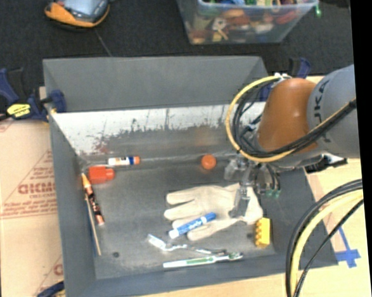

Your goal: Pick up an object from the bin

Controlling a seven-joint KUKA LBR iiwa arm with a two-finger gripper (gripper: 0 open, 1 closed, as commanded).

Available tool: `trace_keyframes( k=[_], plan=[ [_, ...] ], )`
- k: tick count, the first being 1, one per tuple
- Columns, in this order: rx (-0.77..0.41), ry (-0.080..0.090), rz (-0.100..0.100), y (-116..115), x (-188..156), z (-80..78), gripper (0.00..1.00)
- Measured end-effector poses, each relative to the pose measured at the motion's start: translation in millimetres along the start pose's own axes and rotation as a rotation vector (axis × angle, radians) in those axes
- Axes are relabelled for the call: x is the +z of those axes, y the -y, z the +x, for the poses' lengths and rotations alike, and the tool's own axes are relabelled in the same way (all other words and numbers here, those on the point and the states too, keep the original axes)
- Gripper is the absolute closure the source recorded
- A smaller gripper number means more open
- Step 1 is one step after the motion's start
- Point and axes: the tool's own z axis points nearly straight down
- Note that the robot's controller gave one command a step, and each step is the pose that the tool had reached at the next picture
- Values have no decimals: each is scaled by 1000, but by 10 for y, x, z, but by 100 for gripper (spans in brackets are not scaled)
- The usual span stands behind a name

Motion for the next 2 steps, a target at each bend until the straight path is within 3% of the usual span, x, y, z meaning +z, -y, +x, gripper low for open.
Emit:
trace_keyframes(
  k=[1, 2],
  plan=[
    [18, 3, 2, -142, 75, 384, 0],
    [-118, 13, 1, -94, 483, 51, 0]
  ],
)
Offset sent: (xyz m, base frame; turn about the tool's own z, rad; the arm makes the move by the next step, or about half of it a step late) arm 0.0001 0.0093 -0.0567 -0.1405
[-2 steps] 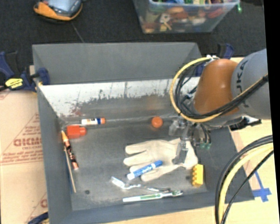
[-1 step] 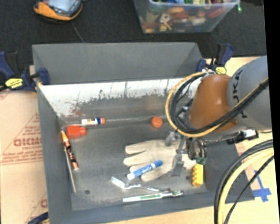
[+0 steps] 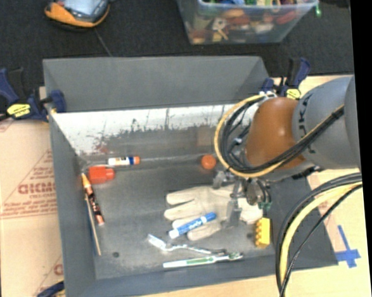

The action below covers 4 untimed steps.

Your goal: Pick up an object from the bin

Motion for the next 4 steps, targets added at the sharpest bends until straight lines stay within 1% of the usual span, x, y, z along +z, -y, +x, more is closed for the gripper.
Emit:
trace_keyframes(
  k=[1, 2, 3, 4],
  plan=[
    [215, -2, 1, -85, -21, 336, 0],
    [0, -2, 2, -92, 58, 160, 0],
    [40, 3, -1, -1036, 19, -200, 100],
    [36, 3, 0, -1035, 18, -201, 100]
  ],
)
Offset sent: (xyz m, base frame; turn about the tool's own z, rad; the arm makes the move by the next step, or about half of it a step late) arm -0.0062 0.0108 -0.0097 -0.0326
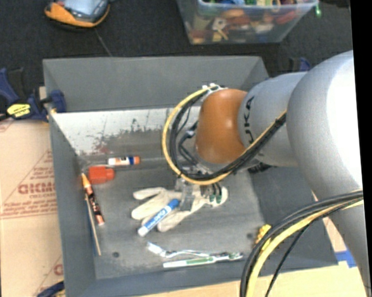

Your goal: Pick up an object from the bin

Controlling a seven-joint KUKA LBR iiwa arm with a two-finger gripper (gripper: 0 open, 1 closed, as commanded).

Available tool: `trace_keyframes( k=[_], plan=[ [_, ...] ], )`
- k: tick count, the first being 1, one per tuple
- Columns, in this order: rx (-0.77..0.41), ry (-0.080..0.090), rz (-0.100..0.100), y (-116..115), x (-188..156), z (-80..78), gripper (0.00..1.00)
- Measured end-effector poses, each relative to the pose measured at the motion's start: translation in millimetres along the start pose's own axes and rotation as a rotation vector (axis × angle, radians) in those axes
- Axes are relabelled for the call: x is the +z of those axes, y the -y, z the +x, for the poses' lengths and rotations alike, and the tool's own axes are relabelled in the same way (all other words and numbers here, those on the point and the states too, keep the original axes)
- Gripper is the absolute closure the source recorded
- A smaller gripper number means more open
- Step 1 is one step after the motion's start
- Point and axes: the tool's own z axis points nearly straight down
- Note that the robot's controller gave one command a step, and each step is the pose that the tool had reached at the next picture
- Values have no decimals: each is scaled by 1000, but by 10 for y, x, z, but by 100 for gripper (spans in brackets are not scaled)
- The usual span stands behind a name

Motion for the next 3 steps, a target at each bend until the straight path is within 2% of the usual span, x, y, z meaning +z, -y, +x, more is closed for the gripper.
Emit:
trace_keyframes(
  k=[3],
  plan=[
    [-5, 0, 0, 1, 0, -1, 100]
  ],
)
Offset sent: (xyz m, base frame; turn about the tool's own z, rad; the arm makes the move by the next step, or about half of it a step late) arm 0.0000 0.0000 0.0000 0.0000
